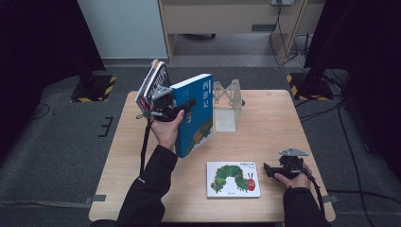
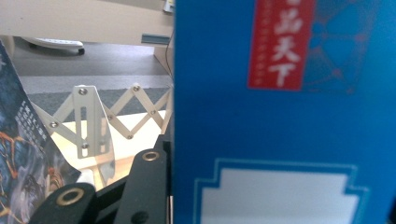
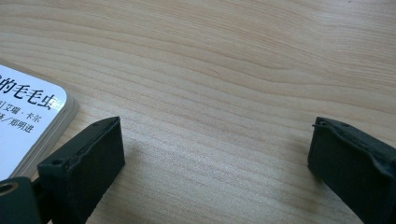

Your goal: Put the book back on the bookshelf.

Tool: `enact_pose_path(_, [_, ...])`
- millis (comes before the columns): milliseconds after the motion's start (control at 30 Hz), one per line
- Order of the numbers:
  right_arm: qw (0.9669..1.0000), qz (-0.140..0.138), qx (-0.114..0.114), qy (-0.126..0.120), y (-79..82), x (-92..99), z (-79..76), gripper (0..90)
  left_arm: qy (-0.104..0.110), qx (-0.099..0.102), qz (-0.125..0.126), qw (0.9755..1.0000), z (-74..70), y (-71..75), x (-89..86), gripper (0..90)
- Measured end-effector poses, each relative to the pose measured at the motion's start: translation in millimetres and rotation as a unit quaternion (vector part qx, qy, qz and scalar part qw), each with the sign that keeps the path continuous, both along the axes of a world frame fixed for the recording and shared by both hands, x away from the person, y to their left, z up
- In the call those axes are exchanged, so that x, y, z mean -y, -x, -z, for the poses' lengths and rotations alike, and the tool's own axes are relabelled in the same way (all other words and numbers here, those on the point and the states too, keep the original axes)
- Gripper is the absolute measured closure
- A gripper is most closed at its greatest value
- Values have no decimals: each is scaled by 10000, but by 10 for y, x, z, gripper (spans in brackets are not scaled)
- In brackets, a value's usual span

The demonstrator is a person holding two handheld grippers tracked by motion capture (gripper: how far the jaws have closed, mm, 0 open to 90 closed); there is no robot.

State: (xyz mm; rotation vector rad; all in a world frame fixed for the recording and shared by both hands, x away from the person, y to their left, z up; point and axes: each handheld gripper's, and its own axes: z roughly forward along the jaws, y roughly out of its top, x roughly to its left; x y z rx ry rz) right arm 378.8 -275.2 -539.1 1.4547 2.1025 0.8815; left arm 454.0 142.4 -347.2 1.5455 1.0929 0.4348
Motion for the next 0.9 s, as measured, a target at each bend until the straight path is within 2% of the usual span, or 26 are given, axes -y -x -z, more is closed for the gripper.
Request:
enact_pose_path(267, [10000, -10, -3, 7, 0, 1, 0, 38, -191, 164, -319, 9992, -97, -166, 19, 612])
enact_pose_path(400, [10000, -8, -2, 5, 0, 1, 0, 38, -166, 195, -431, 9987, -118, -259, 30, 612])
enact_pose_path(567, [10000, -12, -2, 5, 0, 1, 0, 37, -268, 252, -545, 9978, -97, -371, 87, 612])
enact_pose_path(700, [10000, -23, -16, -1, -1, 3, -1, 36, -181, 185, -664, 9975, -44, -472, 128, 612])
enact_pose_path(900, [10000, -24, -16, 0, -1, 3, -1, 36, -230, 326, -774, 9962, -6, -574, 215, 612])
